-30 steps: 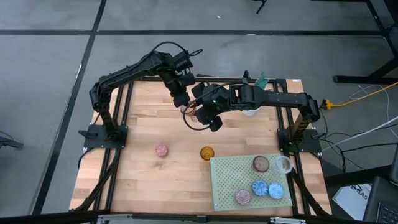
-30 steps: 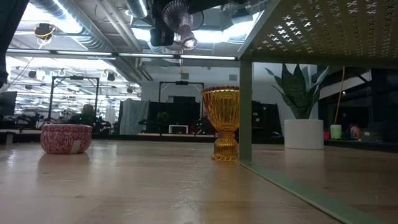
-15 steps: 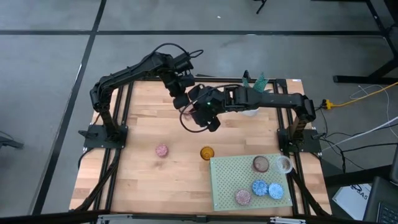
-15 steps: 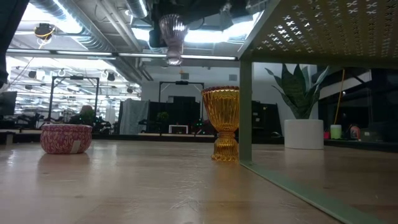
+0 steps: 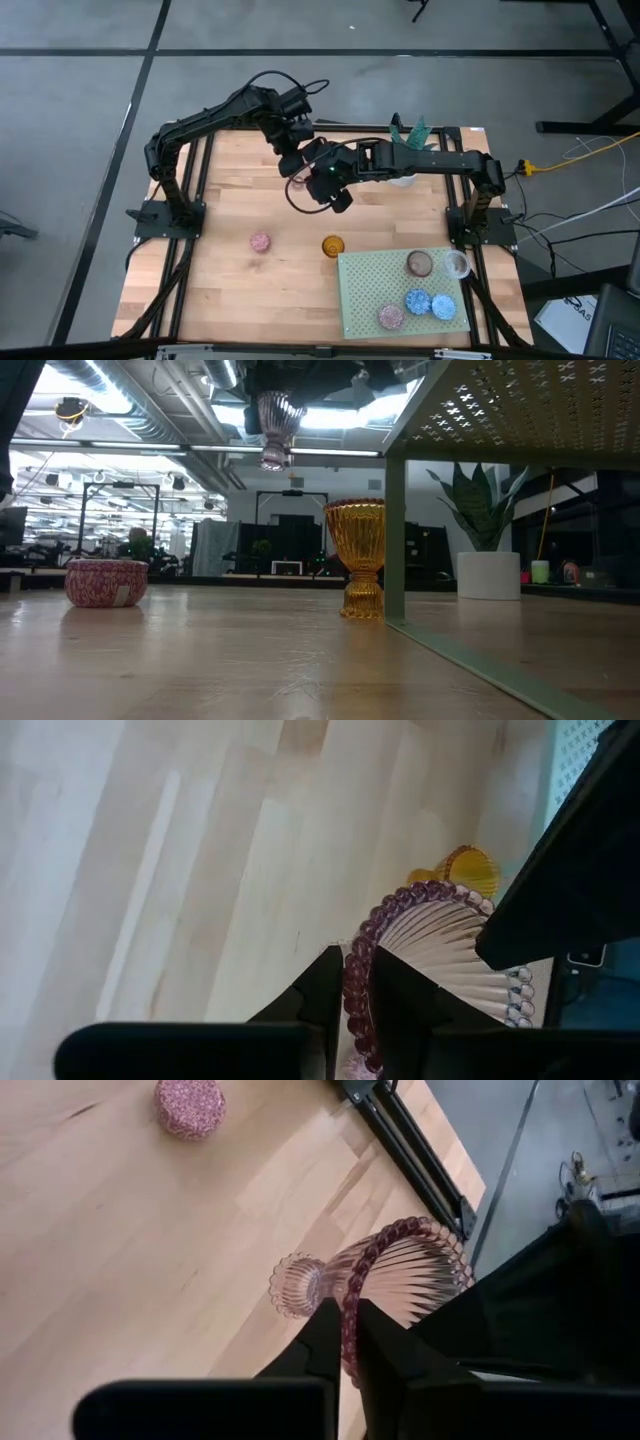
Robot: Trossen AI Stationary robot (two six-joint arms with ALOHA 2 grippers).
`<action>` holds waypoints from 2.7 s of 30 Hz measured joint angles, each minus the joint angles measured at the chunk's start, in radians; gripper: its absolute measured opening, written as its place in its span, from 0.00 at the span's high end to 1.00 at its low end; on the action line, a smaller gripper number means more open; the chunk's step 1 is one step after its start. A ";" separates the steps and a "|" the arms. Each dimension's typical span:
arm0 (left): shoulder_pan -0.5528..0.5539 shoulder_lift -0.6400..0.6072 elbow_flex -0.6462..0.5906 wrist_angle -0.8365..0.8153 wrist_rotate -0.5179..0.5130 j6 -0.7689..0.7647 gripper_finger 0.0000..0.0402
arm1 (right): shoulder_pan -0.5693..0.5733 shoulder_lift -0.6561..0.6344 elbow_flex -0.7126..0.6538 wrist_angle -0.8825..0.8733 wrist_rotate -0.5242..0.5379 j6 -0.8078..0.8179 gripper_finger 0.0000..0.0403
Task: Pick & Place candle stick holders
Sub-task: Put the pink glass candle holder on the shelf
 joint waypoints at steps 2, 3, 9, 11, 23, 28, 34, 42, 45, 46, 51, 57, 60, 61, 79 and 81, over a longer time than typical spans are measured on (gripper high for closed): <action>0.000 -0.004 0.000 0.004 -0.005 0.014 0.89 | 0.000 -0.001 0.000 -0.004 0.000 0.026 0.96; 0.000 -0.007 0.000 0.006 -0.017 0.021 0.88 | 0.000 -0.002 0.000 -0.009 0.001 0.040 0.96; 0.004 -0.040 0.000 0.005 -0.049 0.041 0.79 | -0.002 -0.014 -0.002 -0.084 -0.015 0.128 0.96; 0.005 -0.055 0.000 0.014 -0.052 0.053 0.75 | -0.003 -0.015 -0.002 -0.090 -0.015 0.142 0.96; 0.008 -0.174 0.000 0.011 -0.187 0.077 0.62 | 0.021 -0.125 -0.002 -0.195 -0.024 0.394 0.96; 0.008 -0.198 0.000 0.011 -0.202 0.065 0.63 | 0.089 -0.196 0.000 -0.264 0.051 0.542 0.96; 0.008 -0.203 -0.001 0.001 -0.204 0.079 0.62 | 0.205 -0.226 0.000 -0.372 0.113 0.698 0.96; -0.013 -0.202 -0.002 0.002 -0.206 0.015 0.62 | 0.418 -0.227 0.000 -0.487 0.224 0.860 0.96; -0.026 -0.202 -0.002 0.002 -0.206 -0.031 0.62 | 0.496 -0.227 0.000 -0.530 0.253 0.864 0.96; -0.031 -0.202 -0.002 0.002 -0.207 -0.051 0.62 | 0.519 -0.227 0.000 -0.541 0.257 0.868 0.96; -0.064 -0.201 -0.002 0.002 -0.207 -0.182 0.62 | 0.620 -0.227 0.000 -0.580 0.275 0.914 0.96; -0.116 -0.201 -0.002 0.002 -0.238 -0.325 0.62 | 0.738 -0.227 0.000 -0.611 0.339 1.025 0.96; -0.145 -0.201 -0.002 0.002 -0.256 -0.377 0.62 | 0.790 -0.227 0.000 -0.617 0.356 1.075 0.96; -0.154 -0.201 -0.002 0.002 -0.258 -0.390 0.62 | 0.805 -0.227 0.000 -0.624 0.356 1.086 0.96; -0.305 -0.201 -0.002 0.003 -0.371 -0.503 0.62 | 0.893 -0.224 -0.116 -0.603 0.373 1.157 0.96; -0.309 -0.201 -0.002 0.003 -0.381 -0.516 0.62 | 0.898 -0.224 -0.135 -0.596 0.381 1.144 0.96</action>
